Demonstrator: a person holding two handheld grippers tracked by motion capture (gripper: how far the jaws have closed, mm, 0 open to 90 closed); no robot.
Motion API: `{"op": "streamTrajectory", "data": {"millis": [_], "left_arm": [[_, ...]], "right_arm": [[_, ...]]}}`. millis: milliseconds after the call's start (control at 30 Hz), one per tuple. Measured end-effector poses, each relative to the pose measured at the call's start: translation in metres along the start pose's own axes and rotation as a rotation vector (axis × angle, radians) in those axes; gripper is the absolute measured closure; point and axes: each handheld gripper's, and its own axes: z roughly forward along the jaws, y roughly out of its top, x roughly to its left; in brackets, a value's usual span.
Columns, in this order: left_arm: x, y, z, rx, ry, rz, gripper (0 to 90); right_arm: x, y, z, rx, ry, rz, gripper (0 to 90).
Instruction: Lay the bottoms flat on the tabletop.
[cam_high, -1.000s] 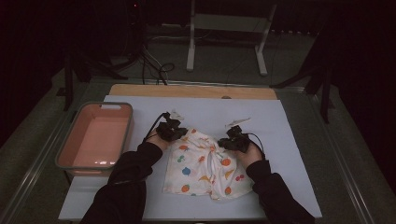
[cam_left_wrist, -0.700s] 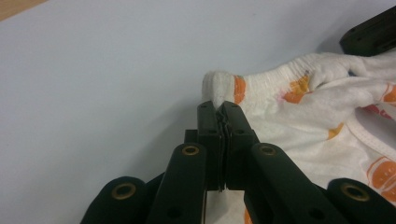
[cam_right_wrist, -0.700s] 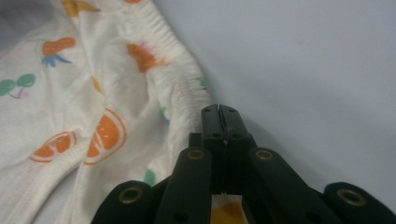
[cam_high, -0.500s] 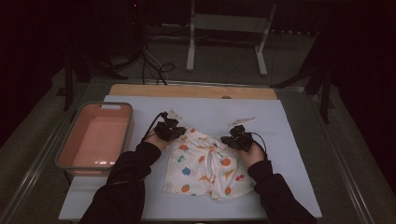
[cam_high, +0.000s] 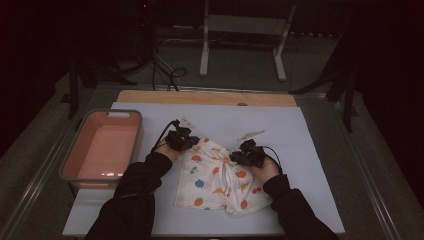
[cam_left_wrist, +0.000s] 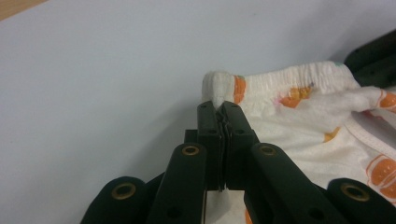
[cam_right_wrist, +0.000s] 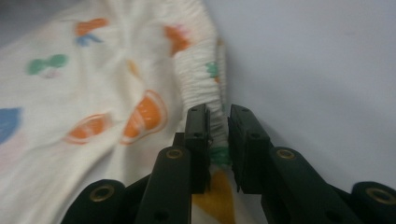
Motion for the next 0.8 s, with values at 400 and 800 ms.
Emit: {"op": "streamTrajectory", "data": {"millis": [400,800], "left_arm": [[0.003,-0.001,-0.002,-0.005,0.004,-0.008,88.8],[0.005,0.005,0.005,-0.042,0.022,-0.040,88.8]], "right_arm": [[-0.007,0.002,-0.011,-0.042,-0.033,0.020,86.2],[-0.041,0.023,-0.008,-0.080,-0.158,0.091,84.9]]}}
